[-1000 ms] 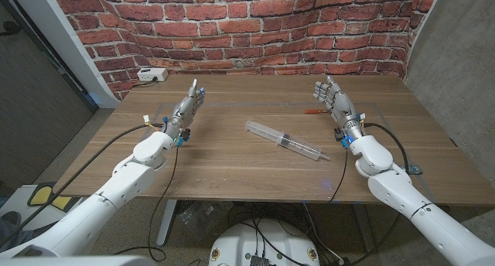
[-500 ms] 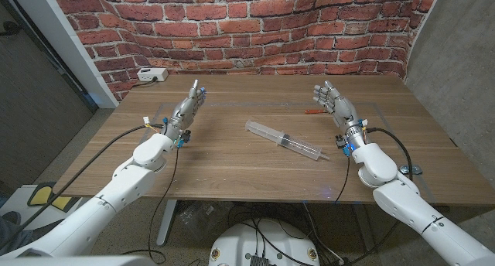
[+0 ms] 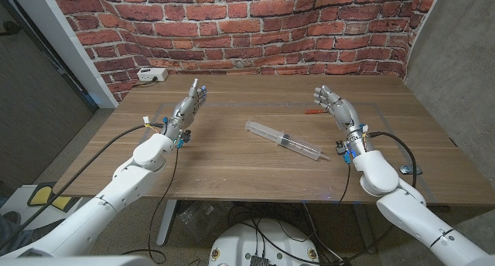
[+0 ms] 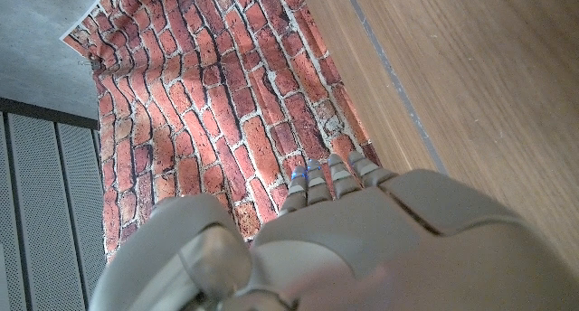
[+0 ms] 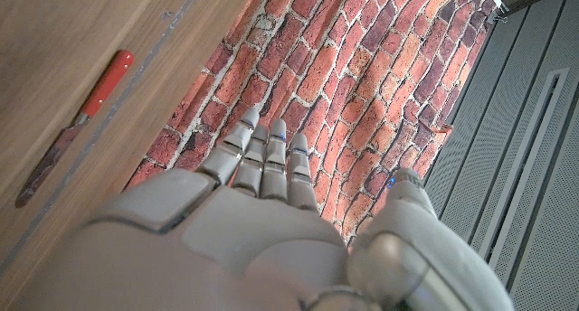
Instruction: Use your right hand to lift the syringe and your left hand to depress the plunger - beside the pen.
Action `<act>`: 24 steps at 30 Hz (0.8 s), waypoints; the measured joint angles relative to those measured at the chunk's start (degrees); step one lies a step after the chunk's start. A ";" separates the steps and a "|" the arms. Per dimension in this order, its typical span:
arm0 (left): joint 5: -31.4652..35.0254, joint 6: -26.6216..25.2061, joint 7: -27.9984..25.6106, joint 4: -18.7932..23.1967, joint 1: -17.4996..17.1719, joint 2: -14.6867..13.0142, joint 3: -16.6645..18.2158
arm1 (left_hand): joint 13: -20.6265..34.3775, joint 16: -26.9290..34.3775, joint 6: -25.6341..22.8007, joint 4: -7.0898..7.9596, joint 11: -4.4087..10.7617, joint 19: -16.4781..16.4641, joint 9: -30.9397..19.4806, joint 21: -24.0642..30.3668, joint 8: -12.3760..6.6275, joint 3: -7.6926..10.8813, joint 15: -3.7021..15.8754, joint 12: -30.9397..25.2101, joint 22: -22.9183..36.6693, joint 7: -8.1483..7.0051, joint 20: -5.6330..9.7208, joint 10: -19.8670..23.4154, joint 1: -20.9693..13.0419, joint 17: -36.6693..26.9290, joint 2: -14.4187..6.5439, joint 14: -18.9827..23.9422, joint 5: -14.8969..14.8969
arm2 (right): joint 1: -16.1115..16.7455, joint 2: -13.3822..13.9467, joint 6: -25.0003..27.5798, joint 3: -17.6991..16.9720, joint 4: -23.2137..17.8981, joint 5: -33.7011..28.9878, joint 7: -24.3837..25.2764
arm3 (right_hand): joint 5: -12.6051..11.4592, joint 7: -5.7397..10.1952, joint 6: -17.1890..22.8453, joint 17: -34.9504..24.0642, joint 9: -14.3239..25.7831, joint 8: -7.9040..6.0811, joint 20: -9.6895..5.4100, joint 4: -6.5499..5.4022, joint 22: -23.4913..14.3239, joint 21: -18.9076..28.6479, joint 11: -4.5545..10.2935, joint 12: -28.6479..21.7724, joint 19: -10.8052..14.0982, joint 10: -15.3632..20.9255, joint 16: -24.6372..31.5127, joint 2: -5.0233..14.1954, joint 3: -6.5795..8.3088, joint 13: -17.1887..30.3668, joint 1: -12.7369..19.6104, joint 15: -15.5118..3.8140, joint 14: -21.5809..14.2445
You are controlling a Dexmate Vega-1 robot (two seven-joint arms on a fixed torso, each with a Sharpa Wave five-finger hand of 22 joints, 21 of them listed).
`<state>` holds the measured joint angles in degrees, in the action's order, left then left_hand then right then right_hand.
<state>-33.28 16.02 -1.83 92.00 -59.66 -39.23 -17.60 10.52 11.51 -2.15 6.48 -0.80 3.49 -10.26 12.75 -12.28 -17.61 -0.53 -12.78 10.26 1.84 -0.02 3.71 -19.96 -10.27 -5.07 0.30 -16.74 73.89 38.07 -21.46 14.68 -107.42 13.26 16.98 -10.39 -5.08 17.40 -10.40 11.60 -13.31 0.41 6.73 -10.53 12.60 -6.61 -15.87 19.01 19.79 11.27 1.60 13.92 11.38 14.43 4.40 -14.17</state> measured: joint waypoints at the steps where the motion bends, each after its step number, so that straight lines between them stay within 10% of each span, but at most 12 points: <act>1: -0.62 0.48 0.56 -0.32 0.00 0.25 0.02 | 0.00 -0.01 -0.23 0.00 0.00 0.00 0.00 0.00 0.00 0.00 0.00 0.14 0.00 0.24 0.00 0.00 0.00 0.00 0.00 0.00 0.00 | 0.35 0.00 0.13 -0.14 -0.41 -0.43 0.25 | 0.00 0.33 -0.11 0.00 0.00 0.00 0.00 0.00 0.00 0.00 0.00 0.00 0.00 0.00 0.00 0.00 0.00 0.00 0.00 0.04 -0.03; 24: -0.49 1.46 -0.75 -1.03 0.75 1.21 0.80 | -0.01 -0.74 -0.22 0.00 0.27 0.54 0.00 0.00 0.43 0.01 0.33 0.59 0.00 0.22 0.54 -0.80 -0.59 0.00 0.59 -0.76 -0.01 | 3.68 0.80 5.30 -1.91 -5.90 -12.91 5.50 | 0.03 0.59 -0.22 -0.01 -0.15 0.61 -0.01 0.25 0.00 0.00 0.18 0.22 1.43 -0.18 0.00 0.47 0.26 -0.23 1.06 -0.20 -1.24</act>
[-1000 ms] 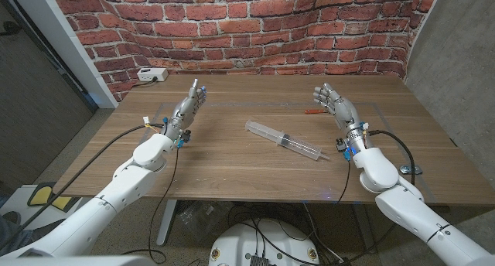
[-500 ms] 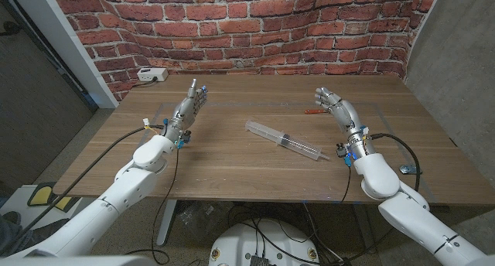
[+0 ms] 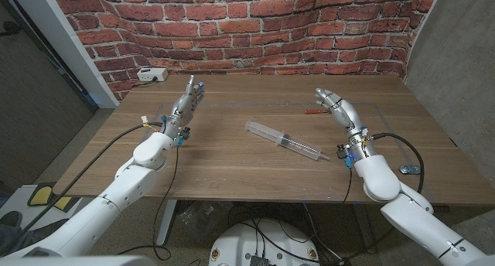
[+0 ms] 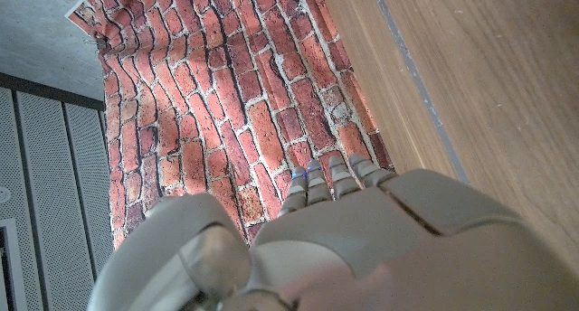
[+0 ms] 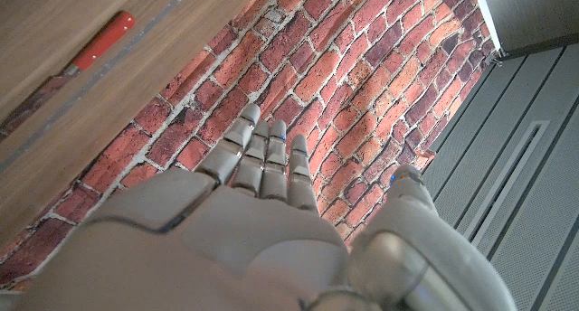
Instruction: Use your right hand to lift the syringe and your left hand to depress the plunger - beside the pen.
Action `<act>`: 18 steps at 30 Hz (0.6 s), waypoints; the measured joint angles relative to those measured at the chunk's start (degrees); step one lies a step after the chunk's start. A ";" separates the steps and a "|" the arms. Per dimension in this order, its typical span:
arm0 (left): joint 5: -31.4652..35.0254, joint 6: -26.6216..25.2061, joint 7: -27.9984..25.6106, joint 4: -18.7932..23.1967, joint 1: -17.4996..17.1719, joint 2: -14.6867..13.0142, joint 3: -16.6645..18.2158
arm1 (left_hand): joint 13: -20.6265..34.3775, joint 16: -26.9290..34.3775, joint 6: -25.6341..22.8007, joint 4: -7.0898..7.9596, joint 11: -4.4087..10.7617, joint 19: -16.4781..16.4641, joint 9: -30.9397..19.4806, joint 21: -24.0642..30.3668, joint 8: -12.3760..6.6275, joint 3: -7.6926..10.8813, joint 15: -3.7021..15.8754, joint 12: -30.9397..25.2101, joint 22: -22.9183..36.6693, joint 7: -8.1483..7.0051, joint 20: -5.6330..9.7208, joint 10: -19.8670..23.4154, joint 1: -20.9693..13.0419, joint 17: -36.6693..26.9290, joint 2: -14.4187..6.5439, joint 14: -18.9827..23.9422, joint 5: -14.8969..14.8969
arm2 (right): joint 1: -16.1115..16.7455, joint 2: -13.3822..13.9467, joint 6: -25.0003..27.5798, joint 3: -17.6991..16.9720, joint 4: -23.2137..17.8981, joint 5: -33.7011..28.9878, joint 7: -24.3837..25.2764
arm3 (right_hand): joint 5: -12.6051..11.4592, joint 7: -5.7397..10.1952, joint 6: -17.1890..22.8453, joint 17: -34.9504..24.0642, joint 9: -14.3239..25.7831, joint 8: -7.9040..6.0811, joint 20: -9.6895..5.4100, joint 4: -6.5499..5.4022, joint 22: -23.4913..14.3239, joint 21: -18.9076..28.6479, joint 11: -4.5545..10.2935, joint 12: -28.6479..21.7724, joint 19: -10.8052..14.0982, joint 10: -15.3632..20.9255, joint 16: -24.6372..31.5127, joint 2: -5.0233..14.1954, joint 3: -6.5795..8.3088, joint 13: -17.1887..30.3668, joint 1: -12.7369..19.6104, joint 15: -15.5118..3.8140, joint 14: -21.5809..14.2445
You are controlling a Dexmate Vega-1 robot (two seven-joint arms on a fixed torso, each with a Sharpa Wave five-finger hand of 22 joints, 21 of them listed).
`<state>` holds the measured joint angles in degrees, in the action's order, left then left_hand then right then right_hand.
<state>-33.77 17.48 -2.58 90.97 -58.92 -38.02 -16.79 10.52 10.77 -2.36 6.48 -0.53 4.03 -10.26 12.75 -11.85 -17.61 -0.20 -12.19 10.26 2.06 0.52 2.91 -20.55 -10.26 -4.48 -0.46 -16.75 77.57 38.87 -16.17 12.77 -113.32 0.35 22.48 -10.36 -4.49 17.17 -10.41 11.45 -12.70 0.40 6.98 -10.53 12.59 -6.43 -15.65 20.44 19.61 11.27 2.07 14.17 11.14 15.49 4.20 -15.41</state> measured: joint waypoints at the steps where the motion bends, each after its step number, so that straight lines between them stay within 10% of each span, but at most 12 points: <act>1: 0.05 -0.07 -0.09 0.04 0.00 -0.04 0.05 | 0.00 0.00 0.00 0.00 -0.08 0.00 0.00 0.00 0.00 0.00 0.00 0.00 0.00 0.00 0.00 -0.08 0.00 0.00 0.00 0.00 0.00 | 0.00 0.01 0.23 0.00 -0.06 -0.47 0.17 | 0.00 0.00 0.00 0.00 0.00 0.00 0.00 0.15 0.00 0.00 0.00 0.00 0.00 0.00 0.00 0.06 0.15 0.00 0.06 0.00 0.00; 18: 0.82 1.49 1.01 0.20 -0.15 -0.94 0.56 | 0.00 0.00 0.00 0.00 0.14 -0.33 0.00 0.00 0.00 0.00 0.00 0.00 0.00 0.00 0.32 0.15 0.49 0.00 -0.52 0.01 0.23 | 1.10 0.26 11.14 3.12 -5.71 -19.20 7.15 | 0.00 0.31 -0.31 0.00 0.01 0.42 0.00 0.38 0.00 0.00 0.62 0.00 -0.01 0.63 0.00 0.52 0.39 0.00 0.97 -0.59 -0.59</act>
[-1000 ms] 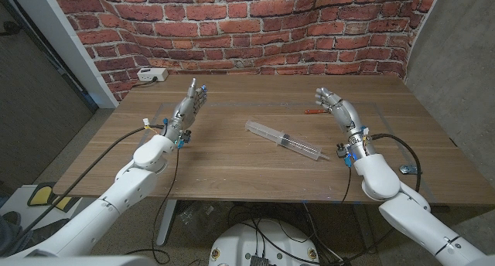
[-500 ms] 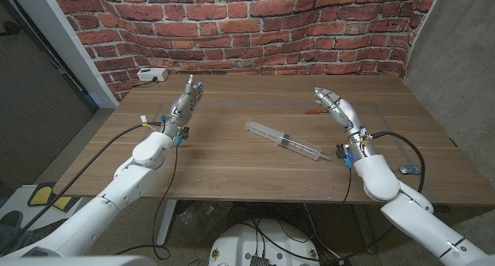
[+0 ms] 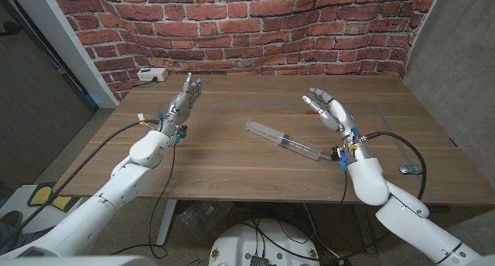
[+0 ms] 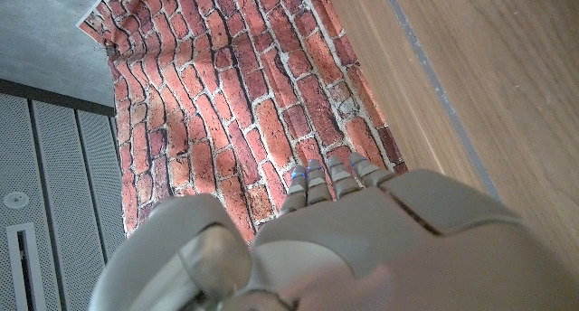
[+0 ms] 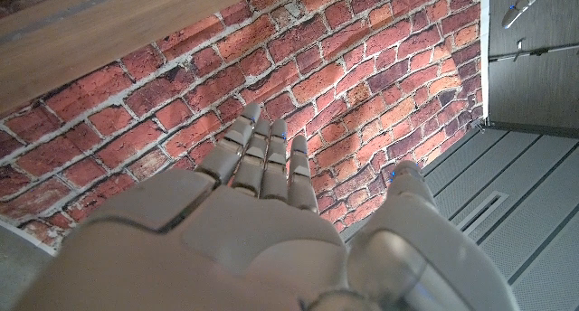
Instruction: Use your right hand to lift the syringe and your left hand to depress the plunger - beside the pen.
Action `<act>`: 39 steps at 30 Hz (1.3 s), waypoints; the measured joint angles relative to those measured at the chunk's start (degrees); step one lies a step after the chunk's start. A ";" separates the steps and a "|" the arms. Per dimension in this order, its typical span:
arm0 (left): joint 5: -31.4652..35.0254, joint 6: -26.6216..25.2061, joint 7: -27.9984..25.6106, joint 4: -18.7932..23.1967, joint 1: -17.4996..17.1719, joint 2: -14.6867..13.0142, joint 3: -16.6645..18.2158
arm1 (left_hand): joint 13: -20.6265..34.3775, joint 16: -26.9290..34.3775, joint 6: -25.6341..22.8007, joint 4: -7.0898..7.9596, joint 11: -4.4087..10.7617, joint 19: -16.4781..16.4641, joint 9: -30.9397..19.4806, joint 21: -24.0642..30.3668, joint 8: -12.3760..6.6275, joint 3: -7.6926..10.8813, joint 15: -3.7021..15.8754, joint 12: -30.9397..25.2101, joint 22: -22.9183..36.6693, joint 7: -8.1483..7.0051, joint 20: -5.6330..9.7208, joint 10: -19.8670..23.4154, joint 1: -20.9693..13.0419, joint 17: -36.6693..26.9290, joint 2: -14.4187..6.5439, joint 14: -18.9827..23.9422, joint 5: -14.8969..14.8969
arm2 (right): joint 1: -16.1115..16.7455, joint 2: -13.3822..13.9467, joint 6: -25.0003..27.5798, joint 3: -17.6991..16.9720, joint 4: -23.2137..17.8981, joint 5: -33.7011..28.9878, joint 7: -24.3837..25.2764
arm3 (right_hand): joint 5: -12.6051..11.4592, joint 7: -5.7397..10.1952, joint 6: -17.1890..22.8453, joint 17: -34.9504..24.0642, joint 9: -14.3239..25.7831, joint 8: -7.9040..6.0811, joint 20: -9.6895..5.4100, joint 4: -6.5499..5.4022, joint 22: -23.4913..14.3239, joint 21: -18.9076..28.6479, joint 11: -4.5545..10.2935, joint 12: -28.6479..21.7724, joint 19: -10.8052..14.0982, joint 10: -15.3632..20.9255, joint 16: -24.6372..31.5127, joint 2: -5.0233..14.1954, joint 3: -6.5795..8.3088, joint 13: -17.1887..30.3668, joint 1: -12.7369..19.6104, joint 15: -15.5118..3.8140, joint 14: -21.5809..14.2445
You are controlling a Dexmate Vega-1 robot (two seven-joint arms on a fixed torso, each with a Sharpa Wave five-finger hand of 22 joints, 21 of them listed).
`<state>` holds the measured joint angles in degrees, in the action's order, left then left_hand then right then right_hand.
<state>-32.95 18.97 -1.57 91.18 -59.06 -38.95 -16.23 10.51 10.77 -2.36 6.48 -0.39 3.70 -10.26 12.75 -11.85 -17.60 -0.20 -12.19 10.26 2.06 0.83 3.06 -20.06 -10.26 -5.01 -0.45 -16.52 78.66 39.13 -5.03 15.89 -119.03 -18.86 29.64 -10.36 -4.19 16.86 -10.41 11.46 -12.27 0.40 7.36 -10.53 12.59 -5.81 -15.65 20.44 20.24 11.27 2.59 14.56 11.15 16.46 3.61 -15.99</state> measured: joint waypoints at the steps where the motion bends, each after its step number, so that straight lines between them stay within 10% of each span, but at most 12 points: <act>1: 0.18 0.02 0.14 0.03 0.00 -0.17 0.00 | 0.00 0.00 0.00 0.00 0.00 0.00 0.00 0.00 0.00 0.00 0.00 0.00 0.00 0.00 0.00 0.00 -0.01 0.00 0.00 0.00 0.00 | 0.00 0.12 0.67 0.33 -0.27 -1.13 0.26 | 0.00 0.18 0.18 0.00 0.00 0.00 0.00 0.19 0.00 0.00 0.00 0.00 0.00 0.00 0.00 0.00 0.19 0.00 0.00 0.00 0.00; 39: 1.37 0.76 1.11 3.58 -1.32 -1.72 0.09 | 0.00 0.00 -0.31 0.00 0.09 -0.21 -0.29 -0.34 0.00 0.00 -0.11 0.00 0.00 0.31 -0.67 0.52 -1.22 0.00 -0.18 0.53 -0.01 | -1.00 4.88 26.38 11.84 -5.87 -28.43 -1.62 | 0.00 2.98 1.13 0.29 -0.27 -0.03 -0.20 1.97 0.00 -0.79 1.47 0.88 -2.30 -0.25 -0.50 1.27 1.97 -0.24 4.75 -1.57 0.73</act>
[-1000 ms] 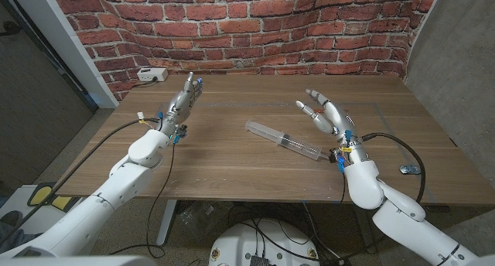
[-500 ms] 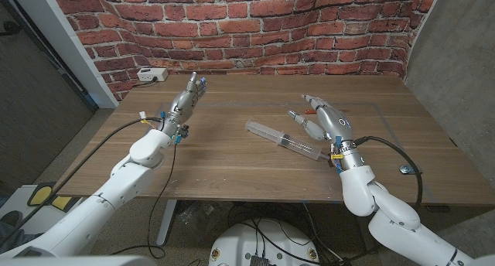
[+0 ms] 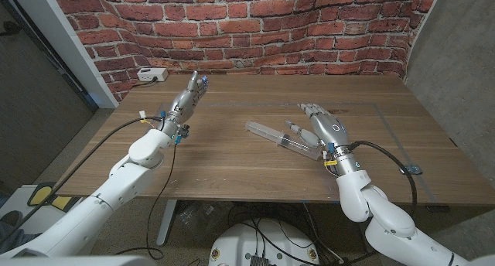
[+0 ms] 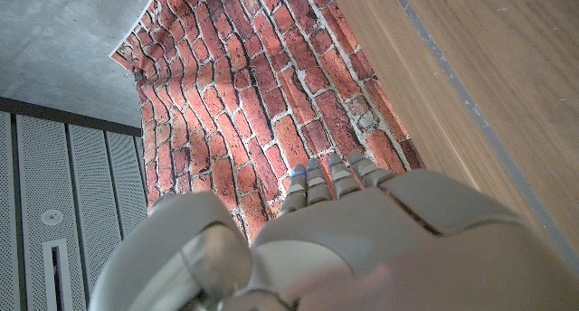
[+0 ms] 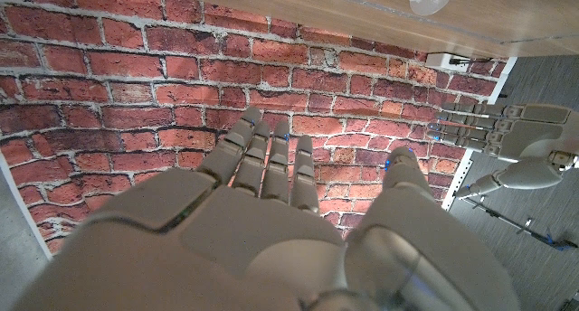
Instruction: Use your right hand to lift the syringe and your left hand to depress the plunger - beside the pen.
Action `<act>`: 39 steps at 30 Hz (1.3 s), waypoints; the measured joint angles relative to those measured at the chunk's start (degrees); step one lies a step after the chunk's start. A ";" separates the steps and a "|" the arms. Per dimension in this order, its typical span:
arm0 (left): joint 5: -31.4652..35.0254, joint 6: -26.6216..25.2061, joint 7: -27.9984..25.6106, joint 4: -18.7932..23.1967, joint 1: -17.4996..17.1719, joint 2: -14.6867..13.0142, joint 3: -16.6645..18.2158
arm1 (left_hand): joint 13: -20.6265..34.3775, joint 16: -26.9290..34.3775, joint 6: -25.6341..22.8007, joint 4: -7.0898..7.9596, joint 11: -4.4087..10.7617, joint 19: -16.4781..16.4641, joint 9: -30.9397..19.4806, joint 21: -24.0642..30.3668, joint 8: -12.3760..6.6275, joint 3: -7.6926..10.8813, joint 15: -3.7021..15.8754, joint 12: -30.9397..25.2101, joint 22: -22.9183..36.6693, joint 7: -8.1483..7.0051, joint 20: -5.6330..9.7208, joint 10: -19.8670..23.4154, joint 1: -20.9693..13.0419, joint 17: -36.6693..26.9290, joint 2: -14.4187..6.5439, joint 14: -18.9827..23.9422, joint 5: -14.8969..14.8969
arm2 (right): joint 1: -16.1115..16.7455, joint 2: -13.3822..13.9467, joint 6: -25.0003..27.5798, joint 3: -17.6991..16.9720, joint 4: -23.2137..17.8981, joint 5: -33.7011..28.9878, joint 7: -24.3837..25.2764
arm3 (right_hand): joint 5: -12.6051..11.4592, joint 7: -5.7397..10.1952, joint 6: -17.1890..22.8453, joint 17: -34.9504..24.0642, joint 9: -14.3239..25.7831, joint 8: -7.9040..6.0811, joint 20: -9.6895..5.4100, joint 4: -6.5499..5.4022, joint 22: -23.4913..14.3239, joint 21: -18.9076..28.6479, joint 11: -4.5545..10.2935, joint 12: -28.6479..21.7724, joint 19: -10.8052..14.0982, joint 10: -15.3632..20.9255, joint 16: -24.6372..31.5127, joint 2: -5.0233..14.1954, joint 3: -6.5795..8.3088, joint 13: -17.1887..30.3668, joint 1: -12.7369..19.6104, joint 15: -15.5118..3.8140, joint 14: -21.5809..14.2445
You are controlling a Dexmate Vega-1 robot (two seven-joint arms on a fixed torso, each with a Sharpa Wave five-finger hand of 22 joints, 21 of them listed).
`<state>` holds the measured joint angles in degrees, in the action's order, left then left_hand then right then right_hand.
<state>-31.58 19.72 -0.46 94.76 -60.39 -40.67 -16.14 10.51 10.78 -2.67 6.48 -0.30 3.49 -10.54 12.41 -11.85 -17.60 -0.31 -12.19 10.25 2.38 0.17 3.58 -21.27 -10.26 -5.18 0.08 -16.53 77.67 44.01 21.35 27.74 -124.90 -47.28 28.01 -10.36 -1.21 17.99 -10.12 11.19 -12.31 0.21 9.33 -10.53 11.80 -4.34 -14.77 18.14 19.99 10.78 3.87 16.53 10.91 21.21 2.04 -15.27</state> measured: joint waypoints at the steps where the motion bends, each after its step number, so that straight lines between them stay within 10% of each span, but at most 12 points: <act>1: 0.00 0.00 0.00 0.09 -0.09 -0.09 0.06 | 0.00 0.00 0.00 0.00 0.00 -0.10 0.00 0.00 0.00 0.00 0.00 0.00 0.00 0.00 -0.09 0.00 0.00 0.00 0.00 0.00 0.00 | -0.06 0.03 0.33 0.14 -0.04 -0.21 -0.24 | 0.00 0.00 0.00 0.00 0.00 0.00 0.00 0.11 0.00 0.00 0.25 0.00 0.00 -0.25 0.00 -0.07 0.11 0.00 0.07 0.00 0.00; 39: 0.12 -0.03 -0.41 1.88 -1.92 -1.56 1.97 | 0.00 0.29 -1.75 -0.17 -2.08 -1.65 0.01 0.00 0.22 0.17 -1.53 0.00 0.00 1.13 1.47 2.26 -0.30 0.00 -0.30 2.17 0.43 | -6.43 0.35 11.48 9.24 2.45 -1.68 -11.36 | 0.00 1.00 -1.25 -0.02 0.15 0.48 0.33 0.22 -0.28 0.00 0.58 0.85 0.29 -0.60 -0.19 -0.30 0.71 0.05 3.77 -0.69 -0.93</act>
<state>-31.46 19.69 -0.87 96.64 -62.30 -42.22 -14.17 10.51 11.07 -4.42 6.31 -2.38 1.84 -10.53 12.41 -11.63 -17.43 -1.84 -12.19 10.25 3.50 1.64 5.83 -21.57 -10.26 -5.48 2.26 -16.10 71.24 44.37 32.82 36.98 -122.46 -48.96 16.65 -10.36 -0.21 16.74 -10.14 11.34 -11.83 0.54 9.55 -10.80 11.80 -3.76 -13.91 18.43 19.40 10.59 3.57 17.25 10.96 24.98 1.34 -16.20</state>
